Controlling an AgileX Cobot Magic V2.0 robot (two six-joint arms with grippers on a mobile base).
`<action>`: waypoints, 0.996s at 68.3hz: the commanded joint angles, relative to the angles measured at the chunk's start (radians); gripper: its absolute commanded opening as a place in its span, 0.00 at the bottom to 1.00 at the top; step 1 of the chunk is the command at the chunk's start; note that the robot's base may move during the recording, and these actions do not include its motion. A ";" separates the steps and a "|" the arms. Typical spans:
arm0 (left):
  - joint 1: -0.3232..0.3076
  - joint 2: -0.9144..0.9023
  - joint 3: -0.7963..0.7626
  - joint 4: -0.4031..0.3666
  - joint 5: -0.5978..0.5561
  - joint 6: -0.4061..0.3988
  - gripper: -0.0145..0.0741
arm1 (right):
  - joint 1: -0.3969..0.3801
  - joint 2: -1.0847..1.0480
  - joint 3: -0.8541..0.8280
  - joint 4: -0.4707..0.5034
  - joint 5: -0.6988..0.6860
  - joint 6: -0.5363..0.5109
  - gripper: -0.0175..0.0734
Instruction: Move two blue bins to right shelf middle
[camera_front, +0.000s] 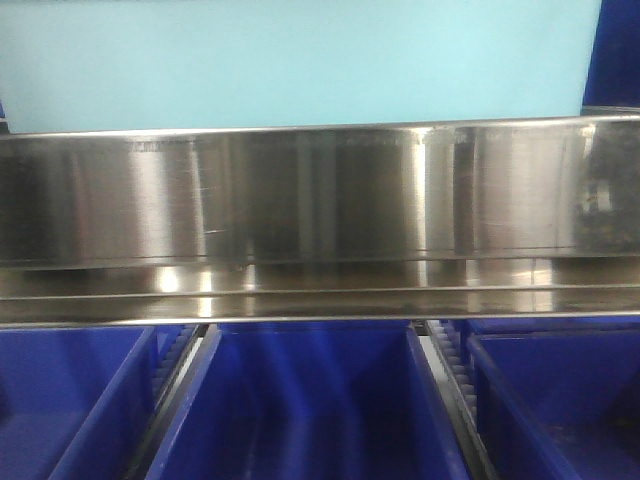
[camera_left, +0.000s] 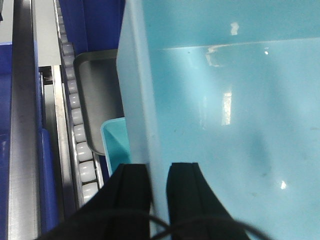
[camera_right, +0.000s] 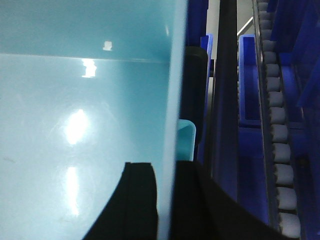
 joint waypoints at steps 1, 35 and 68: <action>0.000 -0.012 -0.017 -0.048 -0.026 0.014 0.04 | -0.001 -0.010 -0.011 0.000 -0.054 -0.011 0.02; 0.000 0.030 -0.008 -0.044 -0.010 0.014 0.04 | -0.001 0.001 0.038 0.000 -0.037 -0.011 0.02; 0.000 0.105 0.012 -0.037 -0.010 0.014 0.04 | -0.001 0.001 0.217 -0.051 -0.144 -0.011 0.02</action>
